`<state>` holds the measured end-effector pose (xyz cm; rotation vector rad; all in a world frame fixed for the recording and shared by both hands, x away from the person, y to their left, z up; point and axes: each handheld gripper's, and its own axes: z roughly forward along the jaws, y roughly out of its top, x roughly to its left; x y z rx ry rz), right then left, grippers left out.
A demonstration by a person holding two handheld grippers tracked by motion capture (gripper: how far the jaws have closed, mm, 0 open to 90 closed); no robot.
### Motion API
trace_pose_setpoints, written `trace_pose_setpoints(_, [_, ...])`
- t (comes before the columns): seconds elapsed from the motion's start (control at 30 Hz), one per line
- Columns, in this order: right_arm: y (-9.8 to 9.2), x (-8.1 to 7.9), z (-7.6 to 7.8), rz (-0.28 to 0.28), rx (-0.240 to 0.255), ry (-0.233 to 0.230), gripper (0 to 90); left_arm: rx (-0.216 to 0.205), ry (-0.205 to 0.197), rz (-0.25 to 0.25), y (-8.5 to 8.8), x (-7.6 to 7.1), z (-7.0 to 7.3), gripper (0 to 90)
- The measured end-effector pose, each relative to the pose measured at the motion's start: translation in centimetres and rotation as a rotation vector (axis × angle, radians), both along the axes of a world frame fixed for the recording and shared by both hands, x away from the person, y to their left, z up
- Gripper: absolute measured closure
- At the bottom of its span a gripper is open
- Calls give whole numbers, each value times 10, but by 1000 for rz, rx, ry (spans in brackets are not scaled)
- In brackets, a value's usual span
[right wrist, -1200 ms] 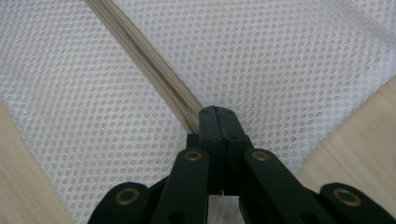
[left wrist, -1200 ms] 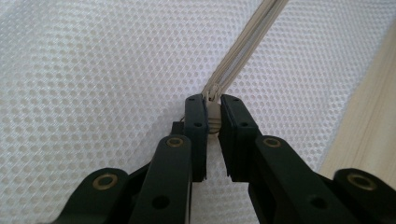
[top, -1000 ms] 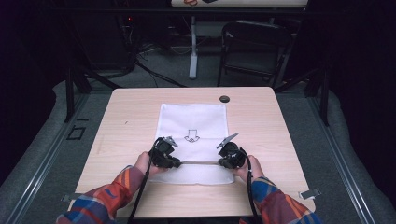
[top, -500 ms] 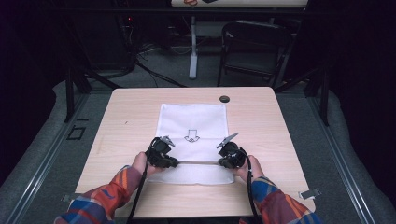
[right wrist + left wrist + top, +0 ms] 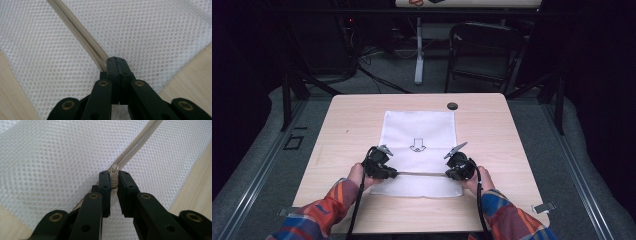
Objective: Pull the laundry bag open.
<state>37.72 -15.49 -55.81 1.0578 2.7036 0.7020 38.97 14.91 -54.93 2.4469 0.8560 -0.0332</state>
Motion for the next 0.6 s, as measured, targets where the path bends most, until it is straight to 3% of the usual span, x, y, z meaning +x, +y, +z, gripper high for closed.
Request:
trace_pose_setpoints(0.2, [0, 0, 1, 7, -12, 0, 900, 1, 0, 19, 6, 0, 0, 813])
trace_pose_setpoints(0.4, [0, -1, -1, -10, 16, -8, 900, -2, -7, 32, 13, 1, 3, 811])
trace_pose_setpoints(0.43, [0, 0, 0, 5, -3, -4, 900, -2, -7, 32, 13, 1, 3, 811])
trace_pose_setpoints(0.6, [0, 0, 0, 5, -5, -1, 900, -11, -2, 51, 21, 0, 5, 811])
